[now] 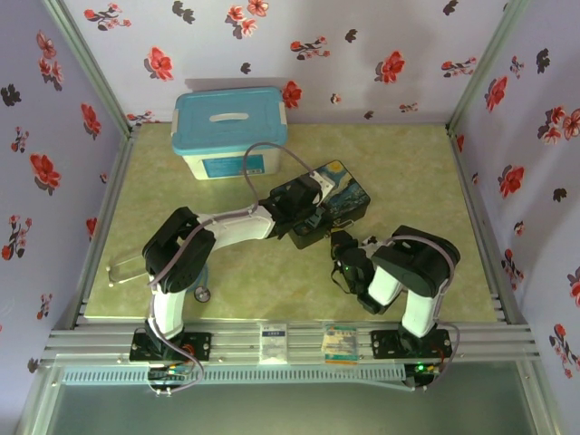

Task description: Unlock a padlock with a key

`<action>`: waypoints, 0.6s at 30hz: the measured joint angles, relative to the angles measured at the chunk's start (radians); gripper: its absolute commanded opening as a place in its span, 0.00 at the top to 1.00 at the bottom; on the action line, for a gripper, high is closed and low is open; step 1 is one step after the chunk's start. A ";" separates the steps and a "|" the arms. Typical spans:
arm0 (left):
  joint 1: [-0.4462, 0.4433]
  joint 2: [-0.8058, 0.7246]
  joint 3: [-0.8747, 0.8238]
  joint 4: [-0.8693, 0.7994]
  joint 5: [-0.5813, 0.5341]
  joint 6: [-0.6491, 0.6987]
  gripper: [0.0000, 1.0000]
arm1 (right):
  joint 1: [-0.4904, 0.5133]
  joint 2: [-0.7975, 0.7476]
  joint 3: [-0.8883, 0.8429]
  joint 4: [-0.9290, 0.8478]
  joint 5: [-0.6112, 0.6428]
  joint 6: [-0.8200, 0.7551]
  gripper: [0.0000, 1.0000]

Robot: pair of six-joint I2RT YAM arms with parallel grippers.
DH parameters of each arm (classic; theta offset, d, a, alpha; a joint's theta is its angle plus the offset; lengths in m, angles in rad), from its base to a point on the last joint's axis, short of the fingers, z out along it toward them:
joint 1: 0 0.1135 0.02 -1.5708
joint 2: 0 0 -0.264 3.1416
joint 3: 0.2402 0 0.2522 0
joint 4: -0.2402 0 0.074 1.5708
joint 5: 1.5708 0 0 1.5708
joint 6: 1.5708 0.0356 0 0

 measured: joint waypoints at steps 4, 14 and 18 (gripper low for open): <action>0.000 0.005 0.000 0.009 -0.020 0.000 0.60 | -0.053 -0.056 -0.008 -0.090 -0.026 -0.034 1.00; 0.000 0.005 -0.013 0.034 -0.055 -0.002 0.61 | -0.156 -0.520 -0.017 -0.649 -0.156 -0.240 1.00; 0.000 0.003 -0.014 0.034 -0.067 -0.003 0.59 | -0.269 -0.713 0.030 -0.867 -0.301 -0.354 1.00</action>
